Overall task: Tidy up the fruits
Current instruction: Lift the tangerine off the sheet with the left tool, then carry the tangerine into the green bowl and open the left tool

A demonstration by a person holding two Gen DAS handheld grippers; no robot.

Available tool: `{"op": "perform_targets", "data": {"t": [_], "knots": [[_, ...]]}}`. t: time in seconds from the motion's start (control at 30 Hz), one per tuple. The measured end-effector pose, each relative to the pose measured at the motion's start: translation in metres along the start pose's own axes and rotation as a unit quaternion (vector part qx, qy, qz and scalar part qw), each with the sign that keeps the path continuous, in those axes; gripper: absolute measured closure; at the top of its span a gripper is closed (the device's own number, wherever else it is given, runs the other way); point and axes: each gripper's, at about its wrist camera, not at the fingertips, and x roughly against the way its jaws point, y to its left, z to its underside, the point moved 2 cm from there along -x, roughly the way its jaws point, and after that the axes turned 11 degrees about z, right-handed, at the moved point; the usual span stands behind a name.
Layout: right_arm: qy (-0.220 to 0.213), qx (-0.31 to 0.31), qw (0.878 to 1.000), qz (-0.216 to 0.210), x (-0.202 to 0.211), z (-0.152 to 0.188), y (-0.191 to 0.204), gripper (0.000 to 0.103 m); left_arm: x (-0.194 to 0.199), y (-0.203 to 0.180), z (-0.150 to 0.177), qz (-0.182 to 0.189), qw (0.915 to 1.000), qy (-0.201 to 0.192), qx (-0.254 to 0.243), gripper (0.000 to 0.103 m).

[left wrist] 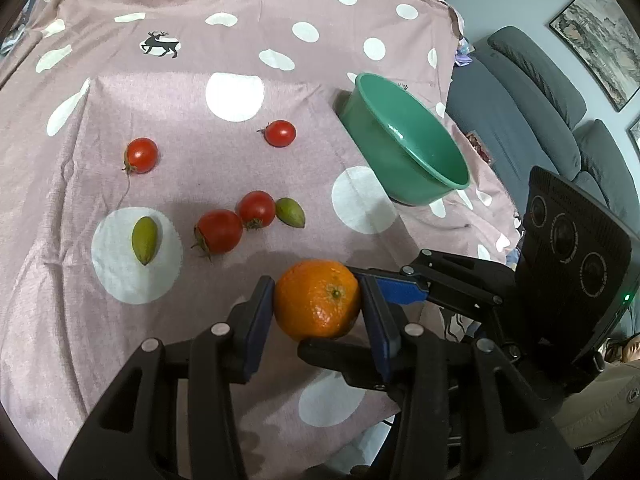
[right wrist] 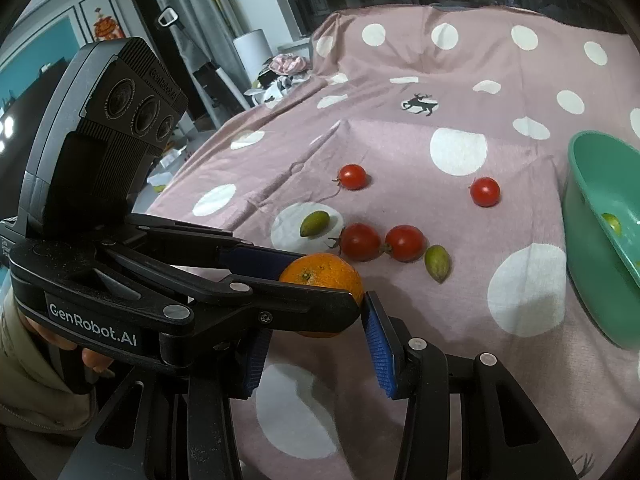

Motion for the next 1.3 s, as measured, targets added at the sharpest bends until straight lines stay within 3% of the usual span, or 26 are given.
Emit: {"op": "perform_targets", "data": {"t": [0.73,1.13,1.3], "knots": [[-0.009,-0.001,1.0,0.006,0.006,-0.002,-0.002,0.056,-0.004,-0.008,-0.007,-0.001,0.9999,0.002,-0.013,0.06],[-0.049,-0.025,0.998,0.034,0.027,-0.006,-0.03,0.056,-0.021,-0.035,-0.034,-0.004,0.9985,0.003,-0.055,0.06],[-0.077,-0.042,0.994,0.061,0.045,-0.016,-0.057,0.056,-0.041,-0.059,-0.063,0.003,0.9959,0.004,-0.091,0.06]]}}
